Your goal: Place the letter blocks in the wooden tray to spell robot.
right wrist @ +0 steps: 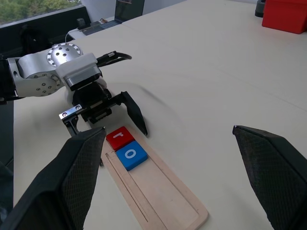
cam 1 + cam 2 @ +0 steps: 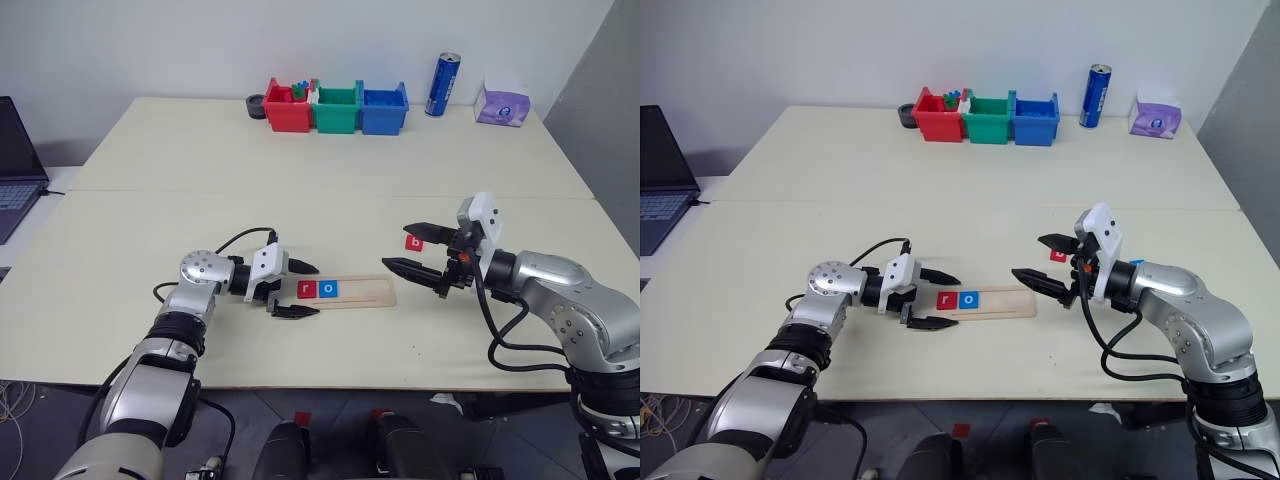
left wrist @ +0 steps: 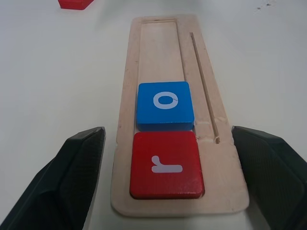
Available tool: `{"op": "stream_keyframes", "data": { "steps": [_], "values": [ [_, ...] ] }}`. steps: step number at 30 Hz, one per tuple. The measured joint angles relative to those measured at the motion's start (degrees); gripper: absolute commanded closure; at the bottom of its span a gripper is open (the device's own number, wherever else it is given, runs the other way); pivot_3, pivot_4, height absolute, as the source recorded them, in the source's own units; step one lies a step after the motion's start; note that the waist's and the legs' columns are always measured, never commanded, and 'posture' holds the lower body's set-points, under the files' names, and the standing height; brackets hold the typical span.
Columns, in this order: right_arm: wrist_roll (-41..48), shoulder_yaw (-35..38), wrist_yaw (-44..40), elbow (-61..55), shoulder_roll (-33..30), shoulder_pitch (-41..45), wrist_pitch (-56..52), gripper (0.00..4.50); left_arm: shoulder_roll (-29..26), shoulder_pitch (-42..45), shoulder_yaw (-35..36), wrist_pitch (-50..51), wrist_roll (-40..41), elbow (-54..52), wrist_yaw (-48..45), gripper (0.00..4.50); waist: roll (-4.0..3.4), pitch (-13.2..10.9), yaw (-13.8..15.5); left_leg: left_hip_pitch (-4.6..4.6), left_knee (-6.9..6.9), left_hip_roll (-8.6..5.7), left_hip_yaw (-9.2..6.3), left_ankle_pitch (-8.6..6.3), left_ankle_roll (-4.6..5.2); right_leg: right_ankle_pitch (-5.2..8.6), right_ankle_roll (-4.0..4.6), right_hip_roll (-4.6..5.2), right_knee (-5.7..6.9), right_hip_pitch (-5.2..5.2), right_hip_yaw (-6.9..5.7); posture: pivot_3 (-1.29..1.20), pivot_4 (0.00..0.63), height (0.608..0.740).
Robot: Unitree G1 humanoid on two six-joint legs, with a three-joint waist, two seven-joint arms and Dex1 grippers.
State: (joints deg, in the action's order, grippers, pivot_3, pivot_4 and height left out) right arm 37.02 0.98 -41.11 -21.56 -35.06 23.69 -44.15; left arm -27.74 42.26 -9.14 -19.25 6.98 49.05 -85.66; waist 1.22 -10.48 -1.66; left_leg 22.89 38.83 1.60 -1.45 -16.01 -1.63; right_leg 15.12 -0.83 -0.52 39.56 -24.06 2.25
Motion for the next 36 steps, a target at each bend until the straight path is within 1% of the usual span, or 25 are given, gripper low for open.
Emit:
{"op": "stream_keyframes", "data": {
  "steps": [4,7,9,12,15,18,20,23,27,31,36],
  "values": [
    [0.01,0.00,-0.02,0.00,0.00,0.01,0.03,0.00,-2.03,1.40,1.04,6.42,2.63,-6.62,-2.36,0.04,0.00,0.00,-0.03,0.00,0.00,0.01,0.00,0.00,0.00,0.00,0.00,-0.01,0.00,0.00,0.01,0.00,0.150,0.740],
    [0.05,0.03,0.00,0.00,0.00,0.00,0.03,0.00,-4.60,2.80,2.82,14.42,5.73,-13.65,-2.64,0.04,0.00,0.00,-0.07,-0.01,0.00,0.02,-0.02,0.00,0.00,0.00,0.00,-0.01,0.01,-0.01,0.00,0.00,0.150,0.740],
    [0.05,0.06,0.07,0.00,0.03,0.00,0.03,0.00,-5.33,3.76,4.40,19.11,7.65,-18.39,-1.53,0.04,0.00,0.00,-0.08,-0.01,0.00,0.02,-0.02,0.00,0.00,0.00,-0.01,-0.01,0.00,0.00,0.01,0.00,0.150,0.740],
    [-1.83,-0.25,1.52,0.20,0.44,0.01,0.74,0.00,-4.92,2.96,6.26,23.60,9.12,-24.74,3.20,0.04,0.00,0.00,-0.06,-0.03,0.00,0.03,-0.01,0.00,0.00,0.00,-0.01,0.00,0.00,0.01,0.03,0.00,0.150,0.740],
    [-8.56,-2.25,7.75,3.05,2.29,0.38,2.17,0.00,-3.23,-1.41,8.00,26.65,10.45,-32.19,9.75,0.04,0.00,0.00,-0.09,-0.04,0.00,0.05,0.00,0.00,-0.01,0.00,0.00,0.01,0.06,-0.02,0.10,0.00,0.150,0.740],
    [-14.59,-3.37,16.87,6.56,7.03,0.60,1.41,0.00,-1.73,-9.18,8.53,30.30,11.47,-41.28,15.29,0.04,-0.01,0.00,-0.39,-0.06,-0.02,0.10,-0.02,0.01,-0.03,0.01,0.00,0.01,0.20,-0.12,0.27,0.00,0.150,0.740],
    [-17.76,-3.89,22.22,7.62,11.03,0.62,0.57,0.00,-1.69,-14.40,8.68,32.94,12.30,-46.99,18.58,0.04,-0.01,0.00,-0.43,-0.06,-0.03,0.14,-0.05,0.01,-0.03,0.02,0.03,0.01,0.29,-0.18,0.34,0.00,0.150,0.740],
    [-20.82,-5.70,27.85,8.81,16.39,0.64,-0.59,0.00,-1.60,-19.76,8.83,33.70,12.10,-52.55,22.87,0.04,-0.01,0.00,-0.17,-0.08,-0.02,0.11,-0.04,0.02,-0.05,0.04,0.06,0.01,0.35,-0.13,0.30,0.00,0.150,0.740],
    [-23.80,-6.97,32.24,10.73,20.76,0.70,-1.36,0.00,-1.55,-22.95,9.76,35.41,12.66,-56.78,27.10,0.04,0.00,0.00,0.13,-0.10,0.03,0.05,-0.04,0.03,-0.06,0.04,0.06,0.05,0.35,-0.05,0.25,0.00,0.150,0.740],
    [-25.82,-4.87,38.64,14.69,25.85,2.22,-3.71,0.00,-1.79,-24.02,10.54,37.00,13.33,-58.51,30.03,0.04,-0.01,0.00,0.02,-0.10,0.04,0.03,0.02,0.03,-0.06,0.04,0.06,0.06,0.35,-0.08,0.23,0.00,0.150,0.740],
    [-27.54,-1.35,42.85,15.60,27.46,4.63,-4.85,0.00,-2.76,-24.20,11.80,37.74,13.75,-59.18,31.45,0.04,-0.01,0.00,-0.08,-0.09,0.00,0.04,0.01,0.03,-0.06,0.04,0.06,0.04,0.32,-0.09,0.22,0.00,0.150,0.740]
  ]
}}
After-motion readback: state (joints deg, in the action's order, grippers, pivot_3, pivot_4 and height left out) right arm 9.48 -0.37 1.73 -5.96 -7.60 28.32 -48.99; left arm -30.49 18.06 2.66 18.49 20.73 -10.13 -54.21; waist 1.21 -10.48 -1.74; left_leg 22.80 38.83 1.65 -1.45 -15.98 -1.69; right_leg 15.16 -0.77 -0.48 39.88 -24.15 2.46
